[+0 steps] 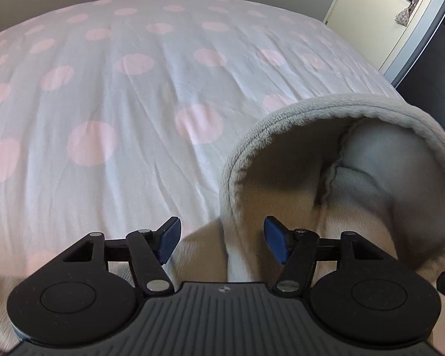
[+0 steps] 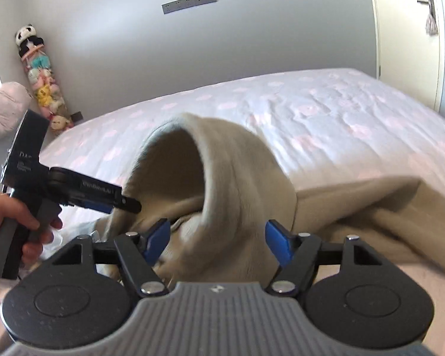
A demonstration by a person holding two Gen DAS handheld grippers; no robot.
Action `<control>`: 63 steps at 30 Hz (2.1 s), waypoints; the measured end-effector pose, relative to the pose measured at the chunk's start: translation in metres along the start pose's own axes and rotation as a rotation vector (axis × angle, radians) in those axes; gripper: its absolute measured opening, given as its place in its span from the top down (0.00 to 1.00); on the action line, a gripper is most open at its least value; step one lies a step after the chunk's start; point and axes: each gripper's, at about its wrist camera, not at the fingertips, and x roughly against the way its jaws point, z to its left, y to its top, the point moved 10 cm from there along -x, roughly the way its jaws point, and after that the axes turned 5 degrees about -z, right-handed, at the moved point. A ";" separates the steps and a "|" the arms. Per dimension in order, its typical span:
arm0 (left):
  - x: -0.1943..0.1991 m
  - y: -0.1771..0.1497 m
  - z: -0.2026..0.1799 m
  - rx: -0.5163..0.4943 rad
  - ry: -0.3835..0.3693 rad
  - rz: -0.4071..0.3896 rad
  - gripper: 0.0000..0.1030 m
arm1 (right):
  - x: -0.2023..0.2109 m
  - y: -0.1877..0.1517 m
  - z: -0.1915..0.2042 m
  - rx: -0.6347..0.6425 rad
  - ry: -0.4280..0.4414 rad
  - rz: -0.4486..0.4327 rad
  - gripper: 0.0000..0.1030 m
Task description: Fold clothes
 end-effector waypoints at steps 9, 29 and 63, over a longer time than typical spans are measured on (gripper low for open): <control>-0.005 0.030 -0.004 -0.090 -0.011 -0.077 0.91 | -0.026 0.018 -0.019 0.059 -0.036 0.033 0.76; 0.112 0.200 0.071 -0.109 0.325 -0.497 0.90 | -0.161 0.247 0.091 0.457 -0.001 -0.202 0.82; 0.206 -0.062 0.232 0.082 0.444 -0.132 0.52 | 0.041 0.029 -0.359 0.016 -0.417 0.261 0.47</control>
